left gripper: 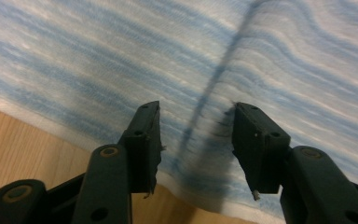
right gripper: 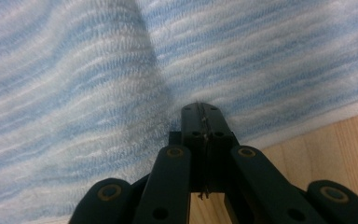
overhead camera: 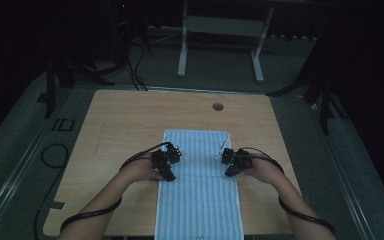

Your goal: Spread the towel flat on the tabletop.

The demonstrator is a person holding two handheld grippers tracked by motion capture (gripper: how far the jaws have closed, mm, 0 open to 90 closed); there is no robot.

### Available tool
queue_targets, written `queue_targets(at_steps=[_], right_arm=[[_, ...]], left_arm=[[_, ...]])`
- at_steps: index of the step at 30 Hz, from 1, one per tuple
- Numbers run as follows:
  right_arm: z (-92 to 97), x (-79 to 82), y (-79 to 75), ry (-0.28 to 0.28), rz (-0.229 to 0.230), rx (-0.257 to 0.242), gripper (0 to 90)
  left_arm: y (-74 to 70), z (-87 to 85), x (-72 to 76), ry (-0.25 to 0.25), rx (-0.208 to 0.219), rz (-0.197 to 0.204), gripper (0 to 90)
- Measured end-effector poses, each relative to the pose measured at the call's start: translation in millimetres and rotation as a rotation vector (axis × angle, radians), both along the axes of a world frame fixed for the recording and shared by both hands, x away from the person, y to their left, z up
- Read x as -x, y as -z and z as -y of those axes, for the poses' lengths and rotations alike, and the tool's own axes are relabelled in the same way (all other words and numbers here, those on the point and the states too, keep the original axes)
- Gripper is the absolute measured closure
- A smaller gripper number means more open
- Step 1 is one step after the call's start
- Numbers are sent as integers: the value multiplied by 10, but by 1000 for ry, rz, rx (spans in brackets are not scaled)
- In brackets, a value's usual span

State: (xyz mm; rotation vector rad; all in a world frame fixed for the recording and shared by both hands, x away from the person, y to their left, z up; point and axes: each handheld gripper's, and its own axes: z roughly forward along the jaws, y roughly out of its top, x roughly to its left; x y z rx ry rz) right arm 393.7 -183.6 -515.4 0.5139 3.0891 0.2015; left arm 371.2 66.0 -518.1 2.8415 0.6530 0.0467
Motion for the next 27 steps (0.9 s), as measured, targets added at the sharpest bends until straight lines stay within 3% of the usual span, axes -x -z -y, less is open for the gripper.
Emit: queue_targets(at_steps=[1, 13, 16, 21, 27], right_arm=[[9, -41, 4, 3, 18, 12, 894], [31, -384, 4, 60, 45, 0, 865], [10, -505, 4, 90, 39, -4, 862], [1, -626, 6, 108, 32, -7, 862], [-52, -723, 0, 119, 33, 28, 854]], left_arm=[[19, 3, -58, -6, 16, -5, 504], [25, -2, -322, -47, 20, 13, 503], [29, -38, -468, -62, 36, 16, 491], [27, -38, -620, -77, 23, 20, 489], [25, -2, -757, -97, 10, 12, 483]])
